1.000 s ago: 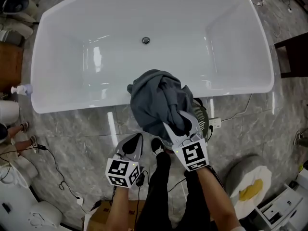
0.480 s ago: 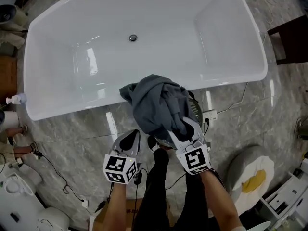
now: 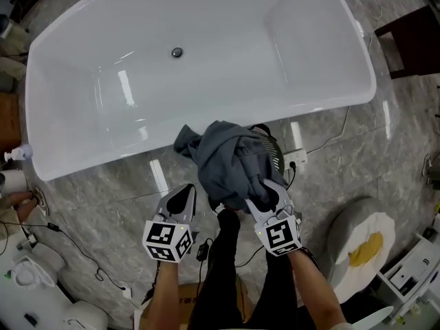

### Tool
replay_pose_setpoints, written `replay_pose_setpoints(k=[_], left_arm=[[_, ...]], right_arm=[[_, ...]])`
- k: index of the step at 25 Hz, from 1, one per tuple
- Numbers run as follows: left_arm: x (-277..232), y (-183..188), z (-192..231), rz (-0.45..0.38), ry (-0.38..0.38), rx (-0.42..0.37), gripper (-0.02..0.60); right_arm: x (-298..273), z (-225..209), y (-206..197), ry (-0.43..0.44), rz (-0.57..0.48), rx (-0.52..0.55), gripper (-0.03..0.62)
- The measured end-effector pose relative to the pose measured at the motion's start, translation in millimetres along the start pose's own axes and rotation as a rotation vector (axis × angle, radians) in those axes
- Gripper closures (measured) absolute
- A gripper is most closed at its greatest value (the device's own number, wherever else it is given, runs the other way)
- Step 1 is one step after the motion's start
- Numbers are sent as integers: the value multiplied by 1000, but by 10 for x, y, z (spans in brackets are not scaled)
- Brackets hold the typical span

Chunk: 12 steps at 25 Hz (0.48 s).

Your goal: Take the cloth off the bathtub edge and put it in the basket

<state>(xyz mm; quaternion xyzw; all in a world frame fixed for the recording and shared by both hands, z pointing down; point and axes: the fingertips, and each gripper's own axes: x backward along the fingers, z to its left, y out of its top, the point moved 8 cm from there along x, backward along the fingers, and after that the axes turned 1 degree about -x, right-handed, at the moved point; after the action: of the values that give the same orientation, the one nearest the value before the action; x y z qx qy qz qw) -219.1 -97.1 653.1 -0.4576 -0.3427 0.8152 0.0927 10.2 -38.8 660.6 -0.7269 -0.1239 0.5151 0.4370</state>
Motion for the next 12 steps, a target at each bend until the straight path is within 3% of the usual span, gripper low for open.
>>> replay_pose_setpoints(k=[12], left_arm=[[-59, 13, -76, 15, -20, -24, 525]], right_arm=[[131, -38, -814, -26, 228, -49, 444]])
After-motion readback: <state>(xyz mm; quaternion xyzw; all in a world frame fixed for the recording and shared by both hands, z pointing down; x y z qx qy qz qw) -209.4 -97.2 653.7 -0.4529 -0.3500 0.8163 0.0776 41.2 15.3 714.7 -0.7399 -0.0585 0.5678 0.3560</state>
